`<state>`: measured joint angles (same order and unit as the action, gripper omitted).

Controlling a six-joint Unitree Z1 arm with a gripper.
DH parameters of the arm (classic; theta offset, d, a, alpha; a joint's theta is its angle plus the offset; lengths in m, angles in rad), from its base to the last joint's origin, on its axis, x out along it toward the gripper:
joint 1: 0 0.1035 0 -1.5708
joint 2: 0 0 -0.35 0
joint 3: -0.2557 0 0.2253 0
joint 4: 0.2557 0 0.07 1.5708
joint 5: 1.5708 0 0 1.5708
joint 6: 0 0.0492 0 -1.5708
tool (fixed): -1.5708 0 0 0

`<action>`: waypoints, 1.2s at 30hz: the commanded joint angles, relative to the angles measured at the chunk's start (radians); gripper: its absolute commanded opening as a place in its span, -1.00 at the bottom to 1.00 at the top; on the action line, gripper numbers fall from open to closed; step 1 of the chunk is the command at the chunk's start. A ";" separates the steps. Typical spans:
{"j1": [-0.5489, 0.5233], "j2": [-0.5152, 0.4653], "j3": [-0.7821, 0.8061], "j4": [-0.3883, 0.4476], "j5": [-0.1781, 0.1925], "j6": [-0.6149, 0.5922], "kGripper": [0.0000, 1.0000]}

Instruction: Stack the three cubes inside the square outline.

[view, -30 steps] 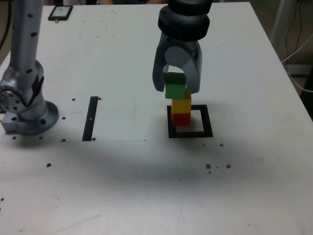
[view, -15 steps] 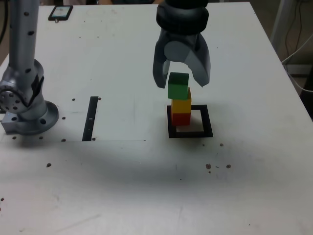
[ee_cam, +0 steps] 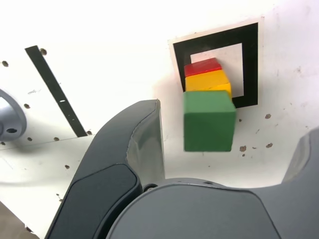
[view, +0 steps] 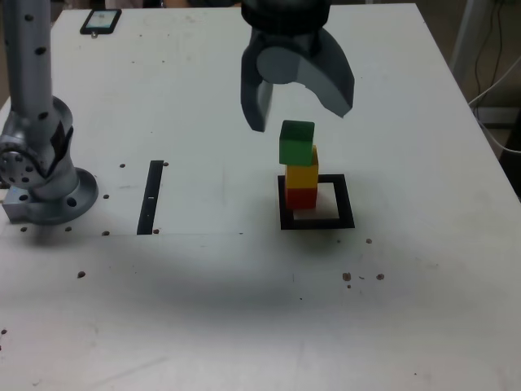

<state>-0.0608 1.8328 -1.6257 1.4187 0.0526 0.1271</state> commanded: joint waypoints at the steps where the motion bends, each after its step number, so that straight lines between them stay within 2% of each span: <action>1: 0.004 -0.037 0.012 0.009 0.000 0.002 0.99; 6: 0.039 -0.112 0.079 0.014 -0.003 0.004 0.99; 11: 0.108 -0.251 0.201 0.013 -0.007 0.013 0.99; 16: 0.150 -0.372 0.322 0.012 -0.035 0.017 0.99; 20: 0.156 -0.426 0.444 0.008 -0.065 0.013 0.99; 23: 0.156 -0.435 0.551 -0.010 -0.067 0.008 0.99; 28: 0.156 -0.435 0.688 -0.081 -0.053 0.003 0.99; 31: 0.146 -0.433 0.762 -0.166 -0.045 0.003 0.99; 36: 0.107 -0.433 0.864 -0.308 -0.006 0.003 0.99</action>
<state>0.0562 1.3997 -0.7720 1.1382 0.0355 0.1314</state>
